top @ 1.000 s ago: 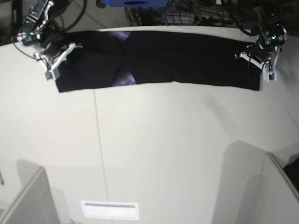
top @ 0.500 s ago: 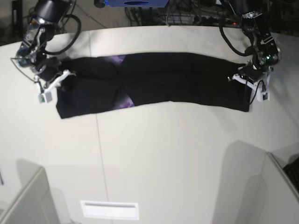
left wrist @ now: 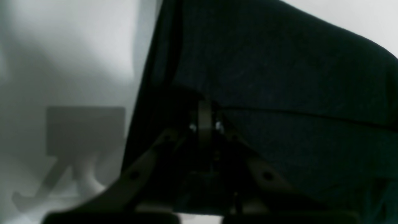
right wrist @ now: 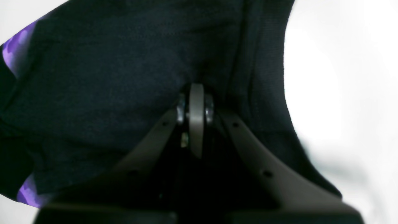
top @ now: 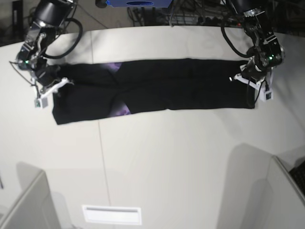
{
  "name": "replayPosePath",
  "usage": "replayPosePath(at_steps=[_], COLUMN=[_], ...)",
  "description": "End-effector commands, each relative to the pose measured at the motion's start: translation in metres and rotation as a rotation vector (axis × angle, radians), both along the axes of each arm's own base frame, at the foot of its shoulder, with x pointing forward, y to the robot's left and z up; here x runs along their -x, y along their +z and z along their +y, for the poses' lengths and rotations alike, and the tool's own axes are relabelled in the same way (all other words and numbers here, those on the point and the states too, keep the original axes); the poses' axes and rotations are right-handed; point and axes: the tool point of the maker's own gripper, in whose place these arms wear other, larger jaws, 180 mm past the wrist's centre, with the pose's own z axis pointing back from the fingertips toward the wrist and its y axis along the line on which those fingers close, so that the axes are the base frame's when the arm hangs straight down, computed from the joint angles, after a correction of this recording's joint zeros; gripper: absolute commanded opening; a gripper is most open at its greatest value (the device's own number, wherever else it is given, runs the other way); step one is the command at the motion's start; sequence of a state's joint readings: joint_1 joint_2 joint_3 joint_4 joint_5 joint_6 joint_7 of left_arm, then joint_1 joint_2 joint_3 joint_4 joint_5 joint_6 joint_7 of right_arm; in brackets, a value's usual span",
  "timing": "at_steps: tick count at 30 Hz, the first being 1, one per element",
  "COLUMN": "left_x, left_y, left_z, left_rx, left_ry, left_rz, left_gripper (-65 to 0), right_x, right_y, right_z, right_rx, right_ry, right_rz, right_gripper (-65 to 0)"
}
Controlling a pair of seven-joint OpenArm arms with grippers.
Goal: Fold the T-shirt properly
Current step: 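Grasp the folded strip's ends with both grippers, then drag the folded strip toward the robot with both grippers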
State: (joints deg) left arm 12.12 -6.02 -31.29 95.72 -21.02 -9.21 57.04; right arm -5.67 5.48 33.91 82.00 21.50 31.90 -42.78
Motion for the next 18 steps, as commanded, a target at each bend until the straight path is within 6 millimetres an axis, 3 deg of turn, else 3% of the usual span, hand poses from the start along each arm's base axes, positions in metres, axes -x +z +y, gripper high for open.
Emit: replayPosePath(at_steps=[1, 6, 11, 17, 18], left_x=[0.005, -0.001, 0.002, 0.027, 0.033], left_y=[0.001, 0.033, 0.082, 0.093, 0.094], left_z=[0.003, 0.013, 0.031, 0.062, 0.068], left_rx=[-0.014, -0.055, -0.128, -0.127, -0.116], left_ry=[-0.005, 0.014, 0.042, 0.030, 0.038], left_rz=[0.024, -0.037, -0.093, -0.146, -0.159], left_gripper=[-65.0, -65.0, -65.0, -65.0, -56.6], right_x=[0.002, -0.007, -0.007, -0.006, -0.006], right_y=[0.007, 0.045, 0.078, 0.115, 0.117], right_z=[-0.011, -0.006, 0.001, 0.011, 0.012], right_rx=[0.048, 0.108, 0.171, 0.232, 0.235], right_ry=[-0.006, 0.016, 0.053, 0.072, 0.074], right_rz=[0.003, -0.102, -0.131, -0.217, -0.222], right_gripper=[-65.0, -65.0, -65.0, -65.0, -65.0])
